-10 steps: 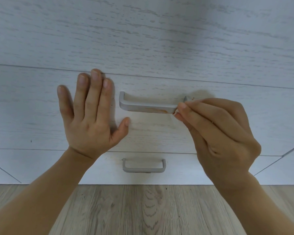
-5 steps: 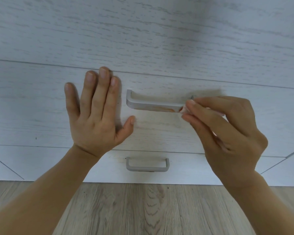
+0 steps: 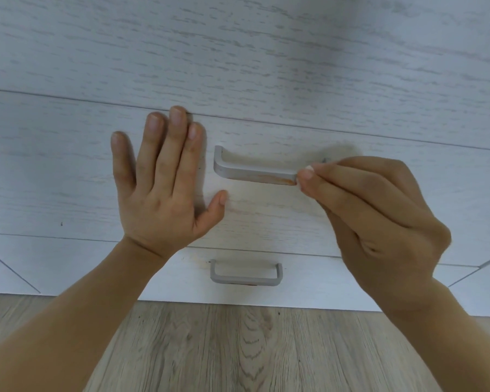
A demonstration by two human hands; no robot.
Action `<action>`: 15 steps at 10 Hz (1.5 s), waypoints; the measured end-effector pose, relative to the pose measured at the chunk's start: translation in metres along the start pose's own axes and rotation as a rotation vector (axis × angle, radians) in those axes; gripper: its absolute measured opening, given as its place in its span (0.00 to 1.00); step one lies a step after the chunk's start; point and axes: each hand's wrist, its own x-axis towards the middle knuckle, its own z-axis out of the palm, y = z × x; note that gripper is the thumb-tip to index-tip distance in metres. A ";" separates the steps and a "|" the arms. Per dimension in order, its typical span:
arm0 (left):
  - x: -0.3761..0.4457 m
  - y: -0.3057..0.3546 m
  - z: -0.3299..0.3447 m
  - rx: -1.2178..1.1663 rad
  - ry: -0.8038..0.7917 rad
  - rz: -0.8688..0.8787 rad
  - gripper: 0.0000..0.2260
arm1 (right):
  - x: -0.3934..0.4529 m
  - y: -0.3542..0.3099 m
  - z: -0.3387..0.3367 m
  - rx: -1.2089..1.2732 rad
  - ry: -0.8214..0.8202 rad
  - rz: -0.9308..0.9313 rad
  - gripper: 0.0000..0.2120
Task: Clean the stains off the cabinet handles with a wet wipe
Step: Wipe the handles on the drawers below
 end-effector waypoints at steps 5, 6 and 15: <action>0.000 0.001 0.000 -0.011 0.012 -0.006 0.34 | -0.008 0.002 -0.004 -0.031 -0.045 -0.039 0.06; 0.000 0.001 0.001 0.000 0.016 -0.006 0.34 | -0.011 0.002 -0.005 -0.023 -0.031 -0.021 0.06; -0.001 0.002 0.001 -0.021 0.012 -0.008 0.34 | 0.001 0.002 -0.007 -0.142 -0.050 -0.048 0.06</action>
